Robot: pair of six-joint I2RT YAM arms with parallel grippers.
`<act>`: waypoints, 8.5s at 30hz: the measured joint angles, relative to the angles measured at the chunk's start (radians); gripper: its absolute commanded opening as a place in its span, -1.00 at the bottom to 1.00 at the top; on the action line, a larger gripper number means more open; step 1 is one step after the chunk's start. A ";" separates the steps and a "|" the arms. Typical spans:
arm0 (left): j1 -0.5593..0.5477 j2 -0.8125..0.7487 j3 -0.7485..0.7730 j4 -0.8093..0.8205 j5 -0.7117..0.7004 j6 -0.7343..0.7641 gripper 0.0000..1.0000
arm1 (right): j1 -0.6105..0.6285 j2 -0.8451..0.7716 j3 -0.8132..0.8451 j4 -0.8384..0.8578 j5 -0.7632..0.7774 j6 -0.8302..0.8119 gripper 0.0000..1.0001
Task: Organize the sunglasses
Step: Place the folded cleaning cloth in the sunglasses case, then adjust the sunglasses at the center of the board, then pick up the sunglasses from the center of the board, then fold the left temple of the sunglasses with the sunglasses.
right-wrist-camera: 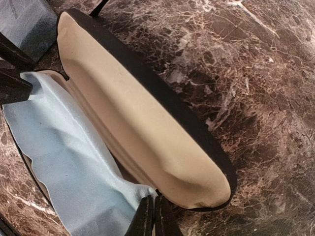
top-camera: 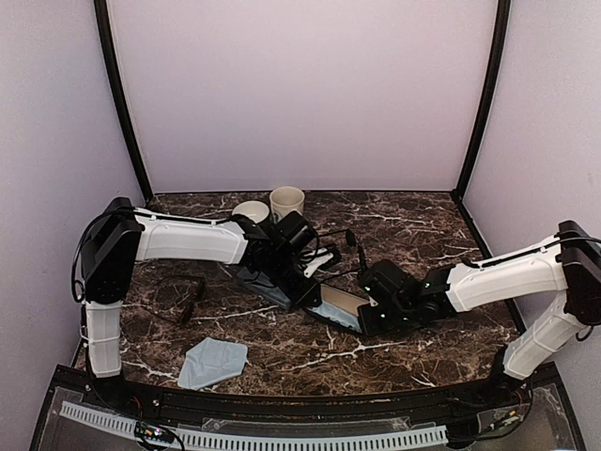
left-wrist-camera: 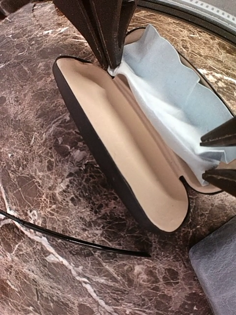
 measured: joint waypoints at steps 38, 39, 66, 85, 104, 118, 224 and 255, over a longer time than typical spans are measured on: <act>0.000 -0.167 -0.156 0.084 -0.101 -0.048 0.05 | -0.008 -0.118 0.018 -0.051 -0.023 -0.035 -0.14; 0.000 -0.188 -0.173 0.092 -0.109 -0.053 0.09 | -0.008 -0.132 0.018 -0.049 -0.026 -0.038 -0.04; 0.035 -0.670 -0.625 0.108 -0.339 -0.241 0.44 | -0.113 -0.032 0.235 -0.021 -0.051 -0.177 0.39; 0.555 -0.781 -0.734 0.003 -0.385 -0.322 0.21 | -0.089 0.030 0.262 0.051 -0.130 -0.222 0.40; 0.624 -0.568 -0.747 0.248 -0.185 -0.496 0.41 | -0.089 0.053 0.262 0.068 -0.154 -0.283 0.40; 0.626 -0.462 -0.708 0.317 -0.074 -0.531 0.18 | -0.089 0.066 0.262 0.070 -0.157 -0.289 0.40; 0.619 -0.603 -0.559 -0.003 -0.338 -0.276 -1.00 | -0.089 0.153 0.425 0.050 -0.250 -0.328 0.41; 0.285 -0.837 -0.571 0.079 -0.408 -0.303 -1.00 | -0.080 0.265 0.636 0.202 -0.536 -0.190 -0.27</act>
